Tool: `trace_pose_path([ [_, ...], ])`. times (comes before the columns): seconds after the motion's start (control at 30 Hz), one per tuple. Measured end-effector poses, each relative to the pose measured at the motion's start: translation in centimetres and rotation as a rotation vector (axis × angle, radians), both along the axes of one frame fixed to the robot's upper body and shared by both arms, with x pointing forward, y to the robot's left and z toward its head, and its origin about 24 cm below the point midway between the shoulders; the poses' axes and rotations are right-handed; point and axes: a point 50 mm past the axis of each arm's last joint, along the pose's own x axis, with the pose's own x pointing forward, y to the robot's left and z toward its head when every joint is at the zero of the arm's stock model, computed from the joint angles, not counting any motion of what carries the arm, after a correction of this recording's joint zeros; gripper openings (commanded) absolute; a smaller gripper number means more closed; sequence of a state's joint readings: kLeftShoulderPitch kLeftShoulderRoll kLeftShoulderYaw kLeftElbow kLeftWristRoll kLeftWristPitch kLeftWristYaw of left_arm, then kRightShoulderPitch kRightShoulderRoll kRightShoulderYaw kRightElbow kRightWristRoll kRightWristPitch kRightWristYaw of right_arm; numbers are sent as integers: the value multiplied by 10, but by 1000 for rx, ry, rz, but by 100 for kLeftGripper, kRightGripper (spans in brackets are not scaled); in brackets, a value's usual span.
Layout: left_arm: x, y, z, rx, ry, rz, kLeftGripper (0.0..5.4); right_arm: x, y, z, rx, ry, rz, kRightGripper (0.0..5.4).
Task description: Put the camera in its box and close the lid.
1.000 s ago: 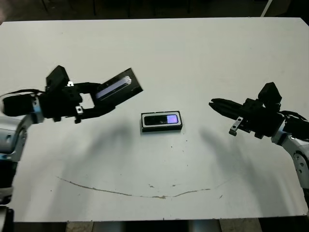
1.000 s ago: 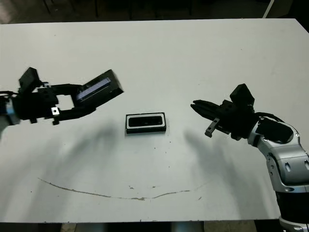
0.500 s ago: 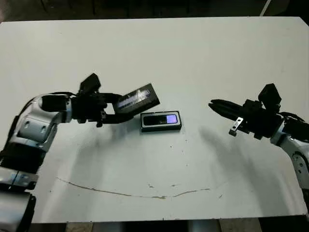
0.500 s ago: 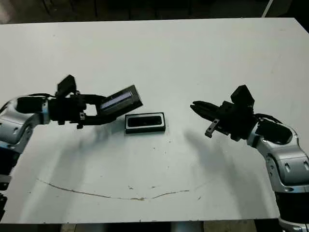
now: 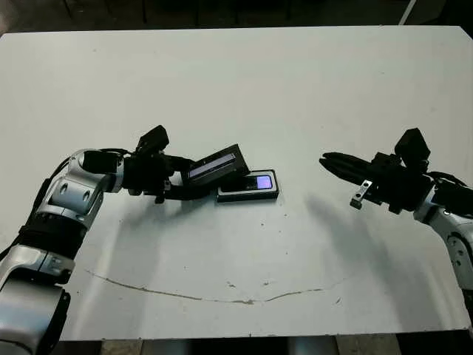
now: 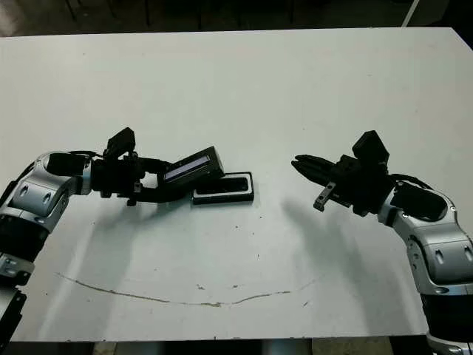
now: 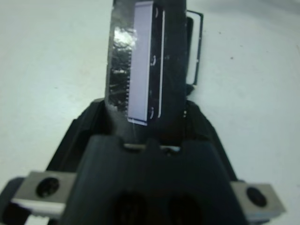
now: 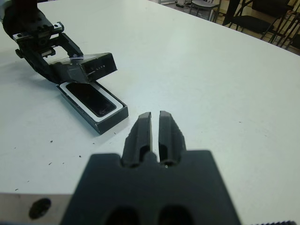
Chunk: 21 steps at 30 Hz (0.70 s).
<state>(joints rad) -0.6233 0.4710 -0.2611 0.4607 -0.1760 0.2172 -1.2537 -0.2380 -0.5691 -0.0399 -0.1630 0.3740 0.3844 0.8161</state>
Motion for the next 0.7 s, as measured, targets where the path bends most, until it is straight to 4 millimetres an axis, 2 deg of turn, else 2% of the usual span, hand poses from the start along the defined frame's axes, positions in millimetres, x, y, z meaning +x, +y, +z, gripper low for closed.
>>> trace_pose_path([
  [0.7, -5, -8, 6, 3, 115, -51, 277, 1, 0, -3, -1, 17, 3, 0],
])
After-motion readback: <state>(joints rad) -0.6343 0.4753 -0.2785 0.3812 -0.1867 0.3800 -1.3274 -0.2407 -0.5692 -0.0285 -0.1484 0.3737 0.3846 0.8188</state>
